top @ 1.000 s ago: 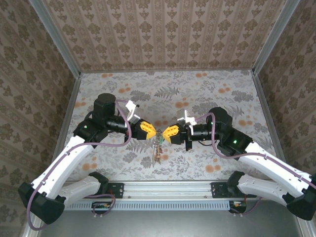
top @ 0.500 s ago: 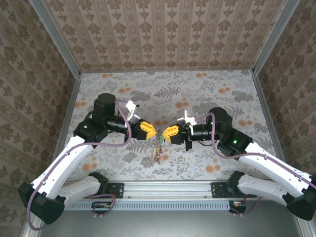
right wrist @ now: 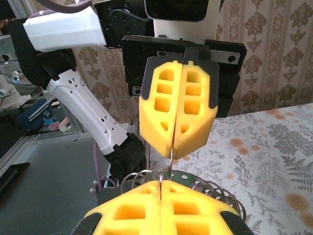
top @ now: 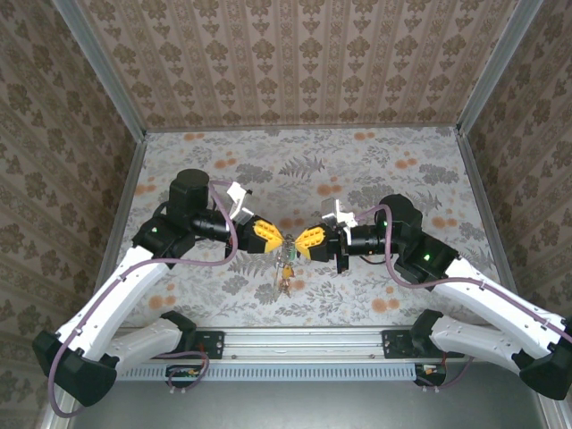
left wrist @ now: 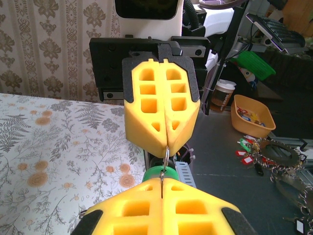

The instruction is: Put the keys on the keyring

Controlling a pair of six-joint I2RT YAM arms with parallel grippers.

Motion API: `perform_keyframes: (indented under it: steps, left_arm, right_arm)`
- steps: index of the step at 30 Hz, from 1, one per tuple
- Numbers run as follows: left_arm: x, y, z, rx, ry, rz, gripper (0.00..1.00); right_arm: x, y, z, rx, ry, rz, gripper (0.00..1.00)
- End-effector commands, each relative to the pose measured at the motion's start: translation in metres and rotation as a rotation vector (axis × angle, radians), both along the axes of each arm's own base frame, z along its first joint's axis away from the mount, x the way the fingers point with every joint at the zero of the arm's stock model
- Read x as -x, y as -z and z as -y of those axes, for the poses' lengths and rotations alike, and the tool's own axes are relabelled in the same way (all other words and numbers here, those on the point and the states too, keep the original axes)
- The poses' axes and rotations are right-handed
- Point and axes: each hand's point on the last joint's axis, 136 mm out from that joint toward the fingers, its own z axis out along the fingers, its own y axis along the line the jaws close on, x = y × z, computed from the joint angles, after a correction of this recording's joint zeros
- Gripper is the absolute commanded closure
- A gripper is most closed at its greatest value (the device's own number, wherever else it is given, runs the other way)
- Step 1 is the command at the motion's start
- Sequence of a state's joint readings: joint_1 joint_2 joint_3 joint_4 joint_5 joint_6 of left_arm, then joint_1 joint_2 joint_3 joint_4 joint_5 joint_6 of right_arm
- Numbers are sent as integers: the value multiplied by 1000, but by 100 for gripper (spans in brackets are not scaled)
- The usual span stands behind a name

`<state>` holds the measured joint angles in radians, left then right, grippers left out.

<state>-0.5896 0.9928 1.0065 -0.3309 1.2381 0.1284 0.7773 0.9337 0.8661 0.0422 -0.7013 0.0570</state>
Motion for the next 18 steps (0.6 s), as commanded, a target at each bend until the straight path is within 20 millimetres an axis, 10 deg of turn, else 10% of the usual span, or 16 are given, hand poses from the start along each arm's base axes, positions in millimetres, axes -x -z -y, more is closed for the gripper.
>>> perform_keyframes:
  steps: [1, 18]
  left_arm:
    - [12, -18, -4, 47, 40, 64, 100]
    - [12, -17, -3, 47, 44, 61, 100]
  right_arm:
    - [1, 0, 2, -3, 11, -4, 100]
    - [-1, 0, -4, -11, -6, -4, 100]
